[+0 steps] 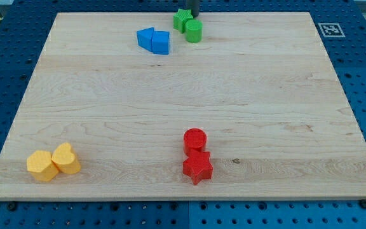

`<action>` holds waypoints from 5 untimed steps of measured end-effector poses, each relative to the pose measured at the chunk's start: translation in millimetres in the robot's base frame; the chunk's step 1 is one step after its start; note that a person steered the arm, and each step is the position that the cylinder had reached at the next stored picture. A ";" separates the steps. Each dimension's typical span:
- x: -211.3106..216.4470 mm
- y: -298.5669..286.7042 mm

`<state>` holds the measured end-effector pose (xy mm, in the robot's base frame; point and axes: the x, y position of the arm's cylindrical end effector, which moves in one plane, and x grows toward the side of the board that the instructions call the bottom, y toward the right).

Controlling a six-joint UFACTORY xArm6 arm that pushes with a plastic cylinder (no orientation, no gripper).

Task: Slide the green star along with green circle towards down

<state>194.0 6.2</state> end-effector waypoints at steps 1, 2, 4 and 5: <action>-1.0 -10.7; 3.7 -10.7; 29.6 -3.3; 31.3 6.4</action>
